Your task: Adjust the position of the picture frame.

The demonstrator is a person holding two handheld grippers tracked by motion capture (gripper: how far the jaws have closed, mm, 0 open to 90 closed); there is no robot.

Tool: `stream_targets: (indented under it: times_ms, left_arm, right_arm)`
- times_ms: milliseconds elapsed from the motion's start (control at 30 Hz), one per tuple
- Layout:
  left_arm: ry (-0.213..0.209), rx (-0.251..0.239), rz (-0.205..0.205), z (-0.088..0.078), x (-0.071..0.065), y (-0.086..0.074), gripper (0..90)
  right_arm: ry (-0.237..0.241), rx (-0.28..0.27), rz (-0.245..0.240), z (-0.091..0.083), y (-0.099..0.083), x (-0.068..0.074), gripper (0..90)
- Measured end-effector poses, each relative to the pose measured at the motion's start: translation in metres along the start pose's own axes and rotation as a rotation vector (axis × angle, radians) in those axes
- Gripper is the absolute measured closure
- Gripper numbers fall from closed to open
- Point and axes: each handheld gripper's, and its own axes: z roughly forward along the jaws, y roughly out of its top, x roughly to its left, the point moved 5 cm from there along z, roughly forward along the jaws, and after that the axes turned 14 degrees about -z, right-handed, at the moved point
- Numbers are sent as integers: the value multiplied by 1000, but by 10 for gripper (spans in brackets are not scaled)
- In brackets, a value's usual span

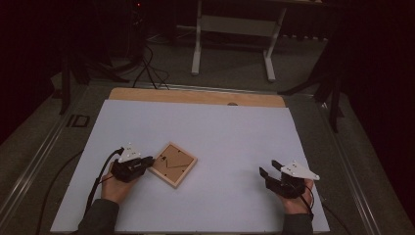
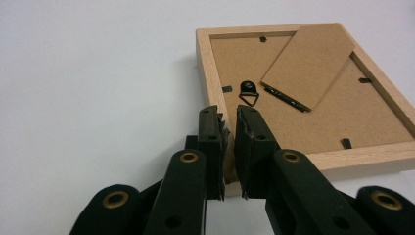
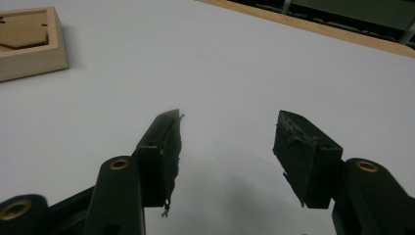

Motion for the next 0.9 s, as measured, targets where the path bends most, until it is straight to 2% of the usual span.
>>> stream_targets:
  times_ms: [67, 167, 267, 333, 367, 400, 467, 567, 667, 767, 900]
  left_arm:
    - [15, -6, 7, 1, 0, 1, 819]
    - [69, -17, 24, 4, 0, 4, 821]
    - [97, -42, -4, 9, 4, 7, 822]
    - [118, -67, -40, 13, 6, 10, 819]
    - [118, -67, -40, 13, 6, 10, 816]
    - [134, -90, -75, 17, 8, 11, 814]
    - [149, -98, -98, 18, 7, 12, 812]
    - [151, -110, -118, 13, 6, 13, 811]
    - [110, -142, -158, 5, 5, 16, 838]
    - [111, -122, -166, -3, 5, 13, 890]
    - [115, -95, -174, -12, 3, 8, 896]
  right_arm:
    - [1, -1, 0, 0, 0, 0, 426]
    - [3, 0, -2, 0, 0, 0, 425]
    - [4, -2, -3, 0, 1, 1, 425]
    - [4, -2, -2, 0, 0, 1, 425]
    - [4, -2, -2, 0, 0, 1, 425]
    - [2, -3, 1, 0, 0, 0, 425]
    - [2, -5, 2, 0, 0, 0, 425]
    - [1, -7, 4, -1, 0, -1, 425]
    - [0, -7, 8, -1, 0, -1, 425]
    - [-1, -7, 5, -1, 0, -1, 425]
    - [5, -8, 4, 0, 2, 2, 429]
